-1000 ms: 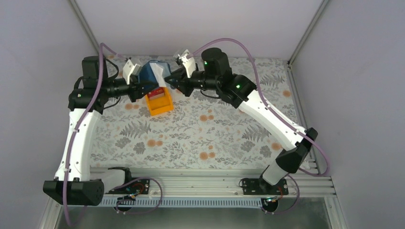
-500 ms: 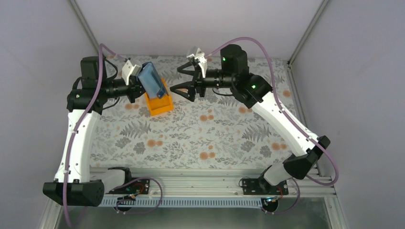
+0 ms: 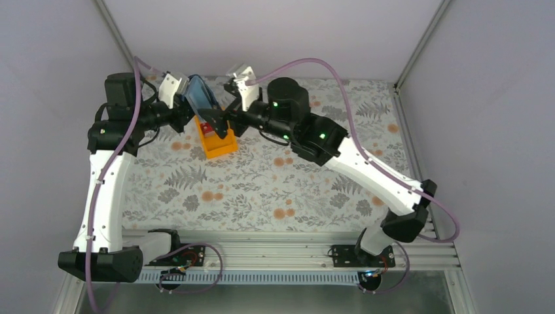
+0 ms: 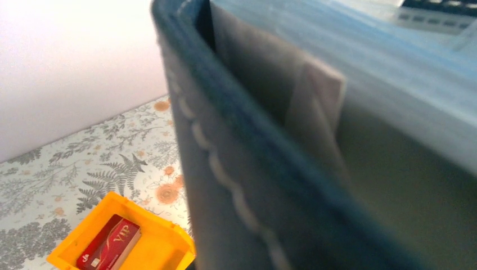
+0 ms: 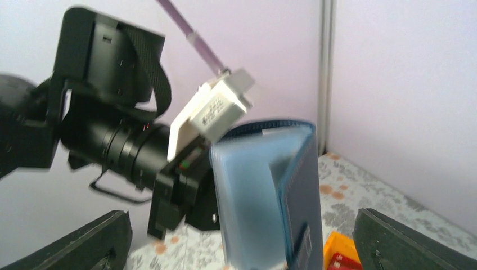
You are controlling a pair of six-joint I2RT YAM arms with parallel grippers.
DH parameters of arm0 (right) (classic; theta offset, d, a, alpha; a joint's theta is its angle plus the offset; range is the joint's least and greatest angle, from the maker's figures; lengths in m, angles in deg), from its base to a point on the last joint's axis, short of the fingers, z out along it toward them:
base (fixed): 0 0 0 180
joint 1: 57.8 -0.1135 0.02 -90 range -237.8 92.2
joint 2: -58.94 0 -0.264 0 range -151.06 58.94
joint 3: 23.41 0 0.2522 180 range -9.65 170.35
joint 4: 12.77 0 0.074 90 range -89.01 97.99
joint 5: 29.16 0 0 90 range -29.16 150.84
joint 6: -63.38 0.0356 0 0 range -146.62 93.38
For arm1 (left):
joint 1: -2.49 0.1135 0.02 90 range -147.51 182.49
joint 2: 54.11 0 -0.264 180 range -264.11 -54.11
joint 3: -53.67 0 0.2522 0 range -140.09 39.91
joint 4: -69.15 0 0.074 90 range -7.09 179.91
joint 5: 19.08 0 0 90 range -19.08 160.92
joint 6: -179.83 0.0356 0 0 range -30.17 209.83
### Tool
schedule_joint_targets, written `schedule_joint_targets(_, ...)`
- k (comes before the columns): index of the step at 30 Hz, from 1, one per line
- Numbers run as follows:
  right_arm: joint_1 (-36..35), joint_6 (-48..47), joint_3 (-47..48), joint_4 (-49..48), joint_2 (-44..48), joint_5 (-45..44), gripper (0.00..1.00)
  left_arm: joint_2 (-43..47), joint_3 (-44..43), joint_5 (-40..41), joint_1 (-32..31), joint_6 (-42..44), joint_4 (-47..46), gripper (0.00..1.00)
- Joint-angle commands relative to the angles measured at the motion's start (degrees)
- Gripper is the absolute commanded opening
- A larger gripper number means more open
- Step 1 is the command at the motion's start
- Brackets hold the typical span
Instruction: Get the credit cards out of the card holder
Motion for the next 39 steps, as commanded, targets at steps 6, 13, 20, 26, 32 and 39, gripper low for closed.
schedule_joint_targets(6, -4.5, -1.5, 11.8, 2.9, -11.7, -14.8, 1.0, 0.2, -1.4, 1.4, 0.1, -2.0, -1.9, 0.02)
schedule_joint_targets(13, -4.1, -1.8, 11.7, 2.7, -12.8, -19.5, 0.79, 0.2, -1.1, 0.6, 0.1, -1.2, -1.5, 0.02)
schedule_joint_targets(20, -1.7, -1.7, 9.0, 2.2, -11.6, -17.6, 0.57, 0.1, -1.3, -0.9, 0.1, 0.3, -0.9, 0.02)
schedule_joint_targets(26, 1.2, -2.2, 9.4, 3.2, -12.7, -15.6, 0.65, 0.1, -1.6, -4.0, -0.2, 1.7, -0.1, 0.02)
schedule_joint_targets(32, 6.7, -1.5, 8.8, 4.4, -11.7, -7.1, 0.44, 0.1, -1.9, -6.5, -0.3, 4.3, 1.6, 0.03)
schedule_joint_targets(39, 12.0, -4.8, 5.2, 5.6, -8.2, 13.6, 0.04, -0.5, -1.3, -7.9, -0.4, 7.8, 3.5, 0.1)
